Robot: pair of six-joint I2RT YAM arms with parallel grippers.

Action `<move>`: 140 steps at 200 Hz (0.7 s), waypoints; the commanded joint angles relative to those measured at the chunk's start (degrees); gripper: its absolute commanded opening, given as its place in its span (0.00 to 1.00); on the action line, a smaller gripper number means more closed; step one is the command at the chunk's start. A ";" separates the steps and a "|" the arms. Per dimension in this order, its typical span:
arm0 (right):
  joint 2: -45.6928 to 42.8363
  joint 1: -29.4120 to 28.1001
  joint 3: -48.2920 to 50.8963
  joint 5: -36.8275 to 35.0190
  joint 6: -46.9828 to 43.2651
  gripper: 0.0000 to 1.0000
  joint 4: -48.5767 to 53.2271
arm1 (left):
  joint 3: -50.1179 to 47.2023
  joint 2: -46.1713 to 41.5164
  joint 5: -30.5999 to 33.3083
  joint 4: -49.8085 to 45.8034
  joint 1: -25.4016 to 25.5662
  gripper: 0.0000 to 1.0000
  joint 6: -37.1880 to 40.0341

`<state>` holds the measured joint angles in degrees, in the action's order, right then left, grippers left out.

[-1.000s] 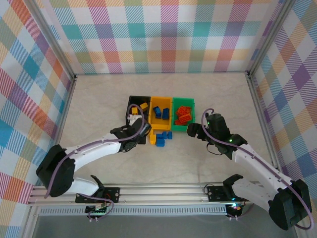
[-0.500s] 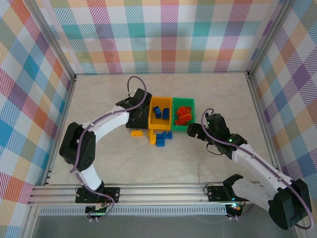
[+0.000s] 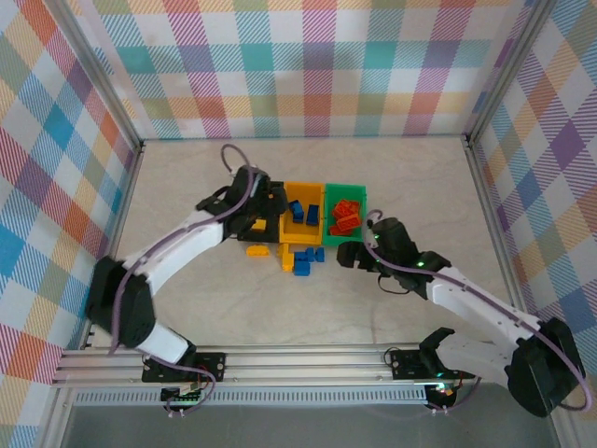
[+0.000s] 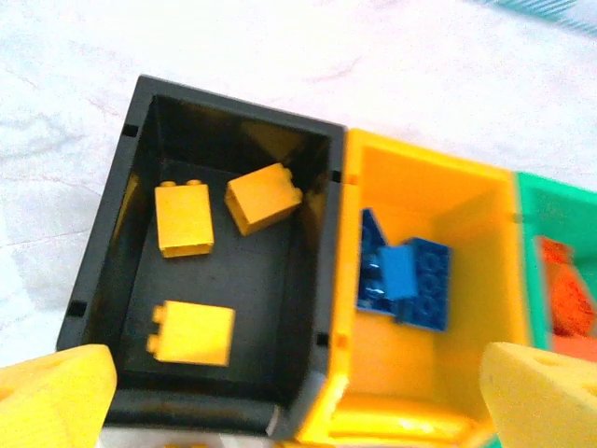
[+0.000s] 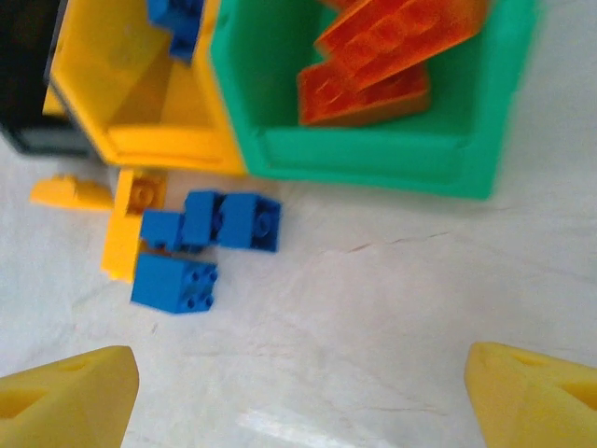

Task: Sort the legos into containers by color

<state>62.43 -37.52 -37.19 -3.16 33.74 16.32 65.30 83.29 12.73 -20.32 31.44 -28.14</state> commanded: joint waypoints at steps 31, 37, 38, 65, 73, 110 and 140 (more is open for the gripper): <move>15.88 -11.14 -5.31 -1.51 3.98 0.90 -10.20 | -16.70 -18.67 -3.56 1.46 2.98 1.00 -6.29; 17.59 -11.94 -6.07 -1.64 4.40 0.90 -10.98 | -18.44 -20.55 -3.46 1.21 3.18 1.00 -6.93; 18.01 -12.08 -6.23 -1.66 4.45 0.90 -11.06 | -18.80 -20.85 -3.44 1.18 3.23 1.00 -7.02; 25.33 -13.87 -10.51 -2.77 5.32 0.90 -11.89 | -25.69 -27.52 -3.48 -0.44 3.58 1.00 -9.67; 26.94 -14.19 -11.70 -3.80 5.50 0.90 -11.35 | -27.18 -29.13 -3.67 -0.61 3.71 1.00 -10.22; 31.89 -14.34 -16.02 -8.56 7.80 0.87 -5.28 | -31.02 -33.96 -3.57 -1.66 3.69 1.00 -11.58; 35.40 -14.34 -18.13 -11.14 10.02 0.82 1.11 | -32.08 -35.62 -2.55 -2.51 3.72 1.00 -11.54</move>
<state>95.46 -51.59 -53.54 -10.55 40.64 10.83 34.33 49.17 9.50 -21.28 34.54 -38.59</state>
